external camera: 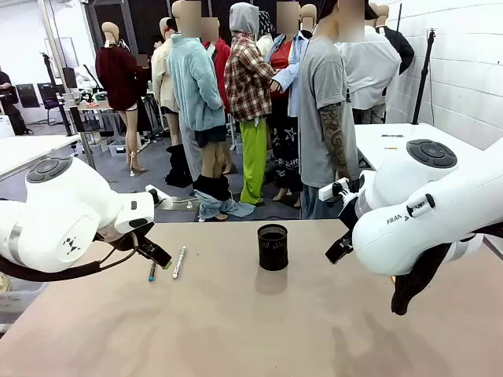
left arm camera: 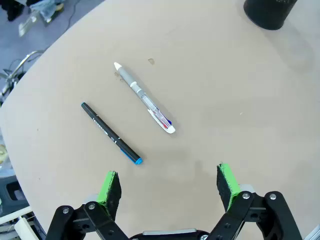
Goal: Place the pens into the pen holder.
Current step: Pick up a writing instrument from the table and place it into the Pen holder.
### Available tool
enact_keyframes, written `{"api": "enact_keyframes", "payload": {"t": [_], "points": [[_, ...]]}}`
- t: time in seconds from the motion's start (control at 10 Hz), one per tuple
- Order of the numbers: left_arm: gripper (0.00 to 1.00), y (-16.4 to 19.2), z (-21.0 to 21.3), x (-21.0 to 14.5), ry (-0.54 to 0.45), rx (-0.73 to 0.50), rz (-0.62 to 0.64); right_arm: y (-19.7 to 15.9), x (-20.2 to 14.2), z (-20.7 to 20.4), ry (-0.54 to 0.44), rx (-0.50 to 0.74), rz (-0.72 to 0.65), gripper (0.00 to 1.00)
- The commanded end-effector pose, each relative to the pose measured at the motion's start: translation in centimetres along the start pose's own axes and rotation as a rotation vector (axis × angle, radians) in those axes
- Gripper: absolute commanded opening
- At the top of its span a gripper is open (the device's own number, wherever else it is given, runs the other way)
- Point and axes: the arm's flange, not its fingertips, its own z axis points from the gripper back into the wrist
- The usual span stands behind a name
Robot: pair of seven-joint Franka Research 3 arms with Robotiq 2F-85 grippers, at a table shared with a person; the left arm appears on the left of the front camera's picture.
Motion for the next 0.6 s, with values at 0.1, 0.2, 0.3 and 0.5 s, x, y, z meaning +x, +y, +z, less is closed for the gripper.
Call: {"api": "enact_keyframes", "payload": {"t": [0.1, 0.2, 0.3, 0.5], "points": [[1.0, 0.0, 0.01, 0.0, 0.0, 0.0, 0.0, 0.0, 0.0, 0.0, 0.0, 0.0, 0.0, 1.0], [1.0, 0.0, 0.01, 0.0, 0.0, 0.0, 0.0, 0.0, 0.0, 0.0, 0.0, 0.0, 0.0, 1.0], [1.0, 0.0, 0.01, 0.0, 0.0, 0.0, 0.0, 0.0, 0.0, 0.0, 0.0, 0.0, 0.0, 1.0], [1.0, 0.0, 0.01, 0.0, 0.0, 0.0, 0.0, 0.0, 0.0, 0.0, 0.0, 0.0, 0.0, 1.0]]}}
